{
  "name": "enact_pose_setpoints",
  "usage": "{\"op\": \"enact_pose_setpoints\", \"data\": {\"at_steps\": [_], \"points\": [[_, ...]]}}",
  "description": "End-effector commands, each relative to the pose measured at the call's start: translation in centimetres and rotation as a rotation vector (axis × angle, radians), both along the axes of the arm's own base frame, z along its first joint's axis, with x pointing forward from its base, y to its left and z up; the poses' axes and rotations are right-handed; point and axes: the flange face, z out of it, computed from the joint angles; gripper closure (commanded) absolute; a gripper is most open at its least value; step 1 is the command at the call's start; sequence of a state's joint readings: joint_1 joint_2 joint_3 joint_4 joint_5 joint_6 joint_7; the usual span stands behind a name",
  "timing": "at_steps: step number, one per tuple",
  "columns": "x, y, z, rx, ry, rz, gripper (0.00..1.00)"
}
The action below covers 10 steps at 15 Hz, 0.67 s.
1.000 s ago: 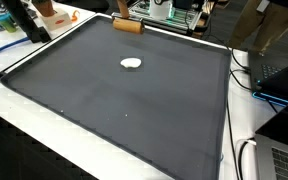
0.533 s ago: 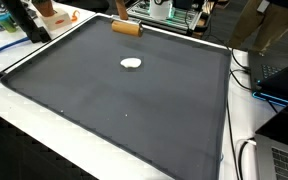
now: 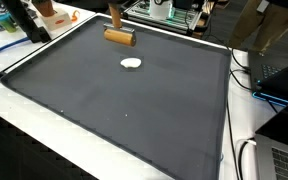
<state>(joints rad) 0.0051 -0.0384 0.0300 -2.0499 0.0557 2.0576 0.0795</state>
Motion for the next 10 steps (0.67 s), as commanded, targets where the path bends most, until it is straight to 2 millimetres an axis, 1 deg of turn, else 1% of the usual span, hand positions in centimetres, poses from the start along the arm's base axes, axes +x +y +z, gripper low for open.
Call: {"op": "enact_pose_setpoints", "data": {"at_steps": [1, 2, 3, 4, 5, 6, 8, 10], "points": [[-1.7, -0.2, 0.3, 0.016, -0.047, -0.027, 0.77], [-1.7, -0.2, 0.3, 0.021, -0.05, -0.033, 0.77], [-0.5, -0.1, -0.2, 0.0, -0.023, -0.007, 0.77], [-0.6, 0.0, -0.2, 0.0, -0.023, -0.007, 0.52], [-0.5, 0.0, -0.3, 0.0, -0.021, -0.007, 0.52], [-0.5, 0.0, -0.4, 0.0, -0.019, -0.007, 0.77], [-0.9, -0.5, -0.5, 0.013, -0.046, -0.008, 0.77], [-2.0, -1.2, -0.5, 0.026, -0.079, -0.01, 0.77]]}}
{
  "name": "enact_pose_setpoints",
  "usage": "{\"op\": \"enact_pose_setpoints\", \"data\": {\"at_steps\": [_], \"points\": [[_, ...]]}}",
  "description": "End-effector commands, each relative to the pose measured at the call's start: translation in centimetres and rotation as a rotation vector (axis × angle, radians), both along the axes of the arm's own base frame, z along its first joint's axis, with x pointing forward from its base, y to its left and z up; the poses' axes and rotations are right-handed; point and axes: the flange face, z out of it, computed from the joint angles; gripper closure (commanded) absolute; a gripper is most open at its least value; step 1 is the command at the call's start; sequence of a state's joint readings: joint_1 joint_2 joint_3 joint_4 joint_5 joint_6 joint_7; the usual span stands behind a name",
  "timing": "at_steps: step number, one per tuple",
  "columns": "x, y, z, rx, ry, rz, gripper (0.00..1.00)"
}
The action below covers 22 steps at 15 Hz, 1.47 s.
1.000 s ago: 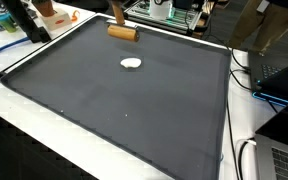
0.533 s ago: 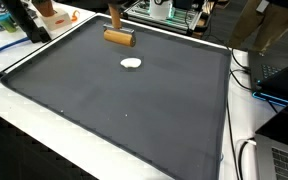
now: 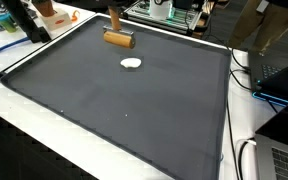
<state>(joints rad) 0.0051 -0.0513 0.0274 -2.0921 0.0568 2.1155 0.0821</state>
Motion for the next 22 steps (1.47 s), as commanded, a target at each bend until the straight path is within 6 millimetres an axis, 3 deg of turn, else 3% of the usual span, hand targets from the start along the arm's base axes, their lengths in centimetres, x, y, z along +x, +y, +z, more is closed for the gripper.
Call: {"op": "enact_pose_setpoints", "data": {"at_steps": [1, 6, 12, 13, 15, 16, 22], "points": [[-2.1, -1.3, 0.2, 0.025, -0.07, 0.002, 0.77], [-6.4, -2.4, -0.4, 0.069, -0.149, 0.038, 0.77], [-11.2, -2.4, 0.5, 0.099, -0.255, 0.085, 0.77], [-8.9, -2.4, -0.1, 0.082, -0.215, 0.063, 0.52], [-10.1, -2.3, 0.2, 0.081, -0.227, 0.075, 0.52], [-10.4, -2.4, 0.3, 0.081, -0.23, 0.077, 0.77], [-11.5, -3.0, 0.3, 0.116, -0.356, 0.028, 0.77]]}}
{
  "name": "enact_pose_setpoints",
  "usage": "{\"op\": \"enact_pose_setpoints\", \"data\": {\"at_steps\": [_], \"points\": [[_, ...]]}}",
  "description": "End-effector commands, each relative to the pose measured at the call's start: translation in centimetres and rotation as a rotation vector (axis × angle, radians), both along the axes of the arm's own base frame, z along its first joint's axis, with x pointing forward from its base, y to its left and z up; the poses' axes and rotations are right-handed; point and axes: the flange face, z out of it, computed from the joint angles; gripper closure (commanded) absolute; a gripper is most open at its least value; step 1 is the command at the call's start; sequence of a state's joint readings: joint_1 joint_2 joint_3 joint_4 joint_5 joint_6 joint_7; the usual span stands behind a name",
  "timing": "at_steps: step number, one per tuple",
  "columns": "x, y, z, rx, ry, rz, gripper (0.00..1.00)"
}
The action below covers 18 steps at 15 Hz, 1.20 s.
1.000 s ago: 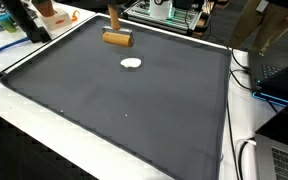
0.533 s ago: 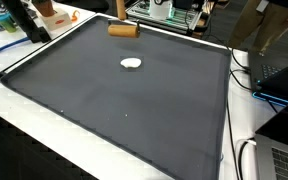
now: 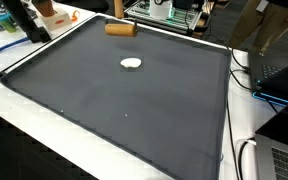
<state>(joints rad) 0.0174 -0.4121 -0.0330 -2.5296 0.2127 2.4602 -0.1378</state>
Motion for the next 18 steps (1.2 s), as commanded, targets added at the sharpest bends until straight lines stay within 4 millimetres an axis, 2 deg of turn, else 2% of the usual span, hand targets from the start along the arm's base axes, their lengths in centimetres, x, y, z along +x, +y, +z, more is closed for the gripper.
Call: {"op": "enact_pose_setpoints", "data": {"at_steps": [1, 3, 6, 9, 10, 13, 14, 16, 17, 18], "points": [[-1.5, -0.3, -0.1, 0.043, -0.09, -0.027, 0.77], [-1.9, -0.3, -0.6, 0.047, -0.11, -0.037, 0.77], [-1.9, -0.7, -1.2, 0.036, -0.02, -0.065, 0.77], [-2.1, -0.3, 1.5, -0.019, 0.067, -0.134, 0.77], [-1.3, 0.7, 2.9, -0.059, 0.116, -0.178, 0.77], [2.2, 4.6, 4.8, -0.092, 0.28, -0.234, 0.77], [2.6, 5.7, 5.8, -0.08, 0.33, -0.26, 0.77], [4.7, 7.4, 6.3, -0.027, 0.437, -0.241, 0.77], [1.7, 6.6, 6.2, -0.065, 0.347, -0.234, 0.52], [2.7, 7.3, 6.5, -0.054, 0.38, -0.231, 0.52]]}}
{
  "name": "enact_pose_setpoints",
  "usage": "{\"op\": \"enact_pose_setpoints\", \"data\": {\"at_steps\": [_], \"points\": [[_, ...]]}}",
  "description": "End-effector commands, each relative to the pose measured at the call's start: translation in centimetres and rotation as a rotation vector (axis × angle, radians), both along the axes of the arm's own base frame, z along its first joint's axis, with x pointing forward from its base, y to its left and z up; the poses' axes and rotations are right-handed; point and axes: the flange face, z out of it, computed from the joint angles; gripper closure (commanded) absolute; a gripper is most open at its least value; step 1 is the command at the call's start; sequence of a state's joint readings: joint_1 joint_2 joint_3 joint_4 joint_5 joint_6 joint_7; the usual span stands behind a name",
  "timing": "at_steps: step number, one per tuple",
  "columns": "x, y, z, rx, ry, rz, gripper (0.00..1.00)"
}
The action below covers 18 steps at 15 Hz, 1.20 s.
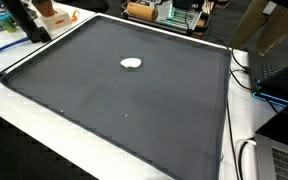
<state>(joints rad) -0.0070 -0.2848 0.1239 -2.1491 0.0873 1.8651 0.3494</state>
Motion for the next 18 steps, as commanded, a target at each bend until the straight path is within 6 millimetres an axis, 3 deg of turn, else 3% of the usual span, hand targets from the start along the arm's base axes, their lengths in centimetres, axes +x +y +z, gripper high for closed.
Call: {"op": "enact_pose_setpoints", "data": {"at_steps": [1, 2, 3, 4, 13, 18], "points": [[0.9, 0.2, 0.0, 0.008, 0.018, 0.0, 0.52], [1.6, 0.2, -0.3, 0.012, 0.027, -0.001, 0.52], [2.1, 0.2, -0.7, 0.014, 0.035, -0.002, 0.77], [2.6, -0.2, -1.3, 0.021, 0.004, -0.147, 0.77], [5.2, -5.7, -6.8, 0.14, 0.053, -0.597, 0.77], [7.4, -3.9, -10.3, 0.11, 0.135, -0.777, 0.77]]}}
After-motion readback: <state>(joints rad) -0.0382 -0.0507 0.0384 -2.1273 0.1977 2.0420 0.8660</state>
